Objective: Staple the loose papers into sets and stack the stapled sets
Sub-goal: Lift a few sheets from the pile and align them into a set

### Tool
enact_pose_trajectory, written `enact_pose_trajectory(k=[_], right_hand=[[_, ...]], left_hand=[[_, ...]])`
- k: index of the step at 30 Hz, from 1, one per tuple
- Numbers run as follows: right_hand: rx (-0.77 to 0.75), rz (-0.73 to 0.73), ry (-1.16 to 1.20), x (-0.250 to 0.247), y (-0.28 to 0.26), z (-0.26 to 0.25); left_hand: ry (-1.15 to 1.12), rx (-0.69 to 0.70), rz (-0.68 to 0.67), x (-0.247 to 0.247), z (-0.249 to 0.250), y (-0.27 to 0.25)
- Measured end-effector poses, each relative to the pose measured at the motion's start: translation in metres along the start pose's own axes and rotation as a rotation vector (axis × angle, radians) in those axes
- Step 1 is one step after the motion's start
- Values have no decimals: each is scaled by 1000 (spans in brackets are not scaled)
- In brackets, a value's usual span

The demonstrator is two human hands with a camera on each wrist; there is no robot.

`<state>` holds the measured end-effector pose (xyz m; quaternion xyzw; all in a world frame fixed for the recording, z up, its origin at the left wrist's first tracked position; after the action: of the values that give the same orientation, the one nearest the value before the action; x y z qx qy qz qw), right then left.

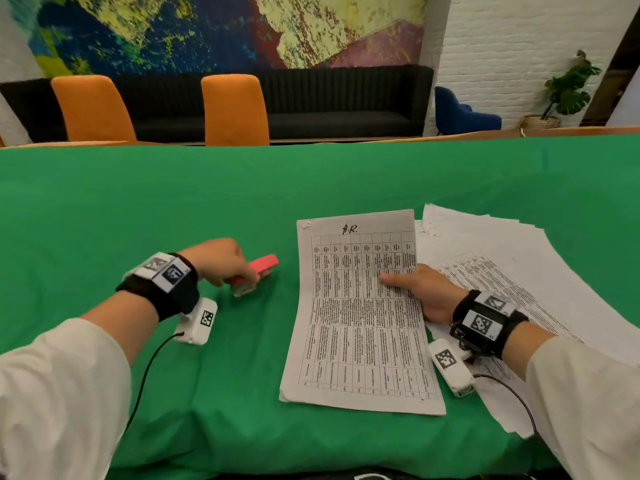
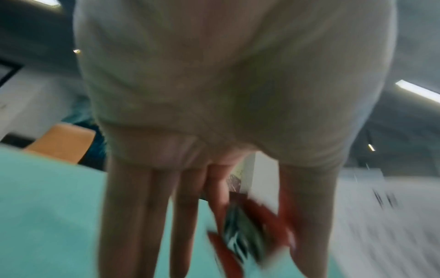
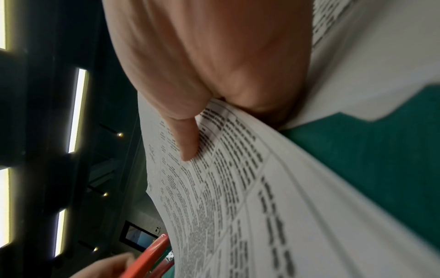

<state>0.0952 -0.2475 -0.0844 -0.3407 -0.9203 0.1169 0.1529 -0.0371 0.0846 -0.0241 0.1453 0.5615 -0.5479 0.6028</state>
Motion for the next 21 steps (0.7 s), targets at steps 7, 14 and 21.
enact_pose_trajectory(k=[7, 14, 21], right_hand=[[12, 22, 7, -2, 0, 1], [3, 12, 7, -2, 1, 2], [-11, 1, -23, -1, 4, 3]], left_hand=[[-701, 345, 39, -53, 15, -15], [-1938, 549, 103, -51, 47, 12], [-1374, 498, 512, -52, 107, 31]])
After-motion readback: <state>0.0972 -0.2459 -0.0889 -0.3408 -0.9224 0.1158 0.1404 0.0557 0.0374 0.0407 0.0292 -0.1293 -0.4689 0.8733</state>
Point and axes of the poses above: each hand's wrist, its own y-axis towards the middle knuckle, its own x-axis out of the palm, z = x × y, the point moved 6 cm from there along y, towards the middle knuckle, and after that the axes turned 8 degrees about -z, right-handed, at the moved point
